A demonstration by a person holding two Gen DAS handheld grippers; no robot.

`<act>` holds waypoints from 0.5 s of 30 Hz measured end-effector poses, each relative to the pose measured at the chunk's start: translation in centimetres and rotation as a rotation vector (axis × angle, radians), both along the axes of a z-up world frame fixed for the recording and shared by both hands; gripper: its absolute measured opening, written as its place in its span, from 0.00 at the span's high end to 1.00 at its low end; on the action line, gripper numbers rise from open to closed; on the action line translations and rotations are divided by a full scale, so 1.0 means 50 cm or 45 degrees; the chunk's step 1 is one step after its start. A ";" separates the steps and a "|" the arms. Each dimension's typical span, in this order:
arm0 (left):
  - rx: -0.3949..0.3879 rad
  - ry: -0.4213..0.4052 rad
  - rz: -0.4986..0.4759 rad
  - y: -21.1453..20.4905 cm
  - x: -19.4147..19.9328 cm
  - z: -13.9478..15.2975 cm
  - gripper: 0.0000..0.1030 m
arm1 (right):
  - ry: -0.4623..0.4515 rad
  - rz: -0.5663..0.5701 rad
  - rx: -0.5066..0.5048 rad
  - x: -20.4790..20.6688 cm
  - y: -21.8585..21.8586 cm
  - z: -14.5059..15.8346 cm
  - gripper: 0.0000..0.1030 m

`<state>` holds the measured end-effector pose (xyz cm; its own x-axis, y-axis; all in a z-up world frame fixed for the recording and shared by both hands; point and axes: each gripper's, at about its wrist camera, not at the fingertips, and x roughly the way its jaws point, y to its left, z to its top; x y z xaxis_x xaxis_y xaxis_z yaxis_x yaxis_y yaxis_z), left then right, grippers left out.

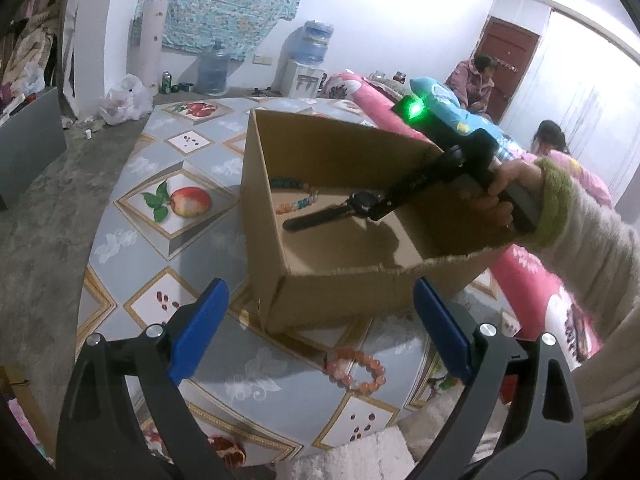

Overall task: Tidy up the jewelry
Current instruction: 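Withdraw the right gripper from the box toward the pink-orange bracelet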

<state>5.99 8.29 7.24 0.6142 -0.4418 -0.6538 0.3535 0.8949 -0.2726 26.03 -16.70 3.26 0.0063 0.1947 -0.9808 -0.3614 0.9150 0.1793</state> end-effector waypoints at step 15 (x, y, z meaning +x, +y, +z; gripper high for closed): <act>0.094 0.119 0.039 -0.047 -0.089 -0.106 0.13 | -0.367 -0.163 0.281 -0.101 -0.102 0.214 0.47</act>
